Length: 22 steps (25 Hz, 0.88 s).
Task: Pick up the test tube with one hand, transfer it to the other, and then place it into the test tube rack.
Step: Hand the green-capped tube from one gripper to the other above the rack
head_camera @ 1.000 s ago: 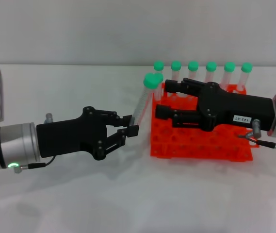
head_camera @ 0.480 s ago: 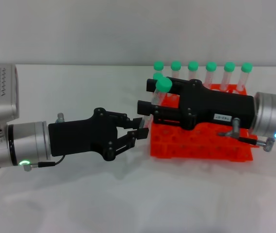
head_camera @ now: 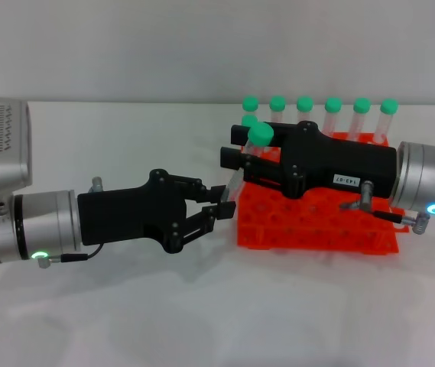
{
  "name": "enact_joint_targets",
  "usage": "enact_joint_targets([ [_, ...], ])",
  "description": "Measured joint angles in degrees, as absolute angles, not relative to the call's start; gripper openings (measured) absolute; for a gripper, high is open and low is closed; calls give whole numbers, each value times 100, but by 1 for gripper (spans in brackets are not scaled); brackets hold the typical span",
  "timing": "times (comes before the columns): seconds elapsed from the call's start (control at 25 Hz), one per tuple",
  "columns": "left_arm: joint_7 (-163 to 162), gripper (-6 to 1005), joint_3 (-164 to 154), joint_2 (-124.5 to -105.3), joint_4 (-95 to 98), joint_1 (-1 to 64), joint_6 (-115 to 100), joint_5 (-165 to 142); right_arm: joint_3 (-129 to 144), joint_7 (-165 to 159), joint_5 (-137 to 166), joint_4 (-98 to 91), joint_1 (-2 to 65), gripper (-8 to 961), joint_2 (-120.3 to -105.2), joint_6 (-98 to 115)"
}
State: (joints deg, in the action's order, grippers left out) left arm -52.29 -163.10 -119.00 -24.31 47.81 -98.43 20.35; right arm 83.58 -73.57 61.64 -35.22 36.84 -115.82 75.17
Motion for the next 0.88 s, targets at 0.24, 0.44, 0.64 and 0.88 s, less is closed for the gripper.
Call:
enact_joint_targets([
  [0.24, -5218, 214, -16303, -11900, -2458, 4747, -9843, 2134, 8357, -7355, 6122, -3507, 3646, 443, -11567, 7510],
  [0.44, -5214, 225, -16303, -11900, -2461, 4711, -9850, 2209, 8358, -7355, 6122, -3531, 3578, 403, -11566, 7512],
  [0.64, -5212, 236, -16303, -11900, -2458, 4687, -9861, 2214, 8366, -7337, 6074, -3536, 3544, 397, -11573, 7503],
  [0.88, -5211, 249, -16304, -11900, -2434, 4684, -9868, 2212, 8446, -7313, 6047, -3544, 3568, 368, -11587, 7502],
])
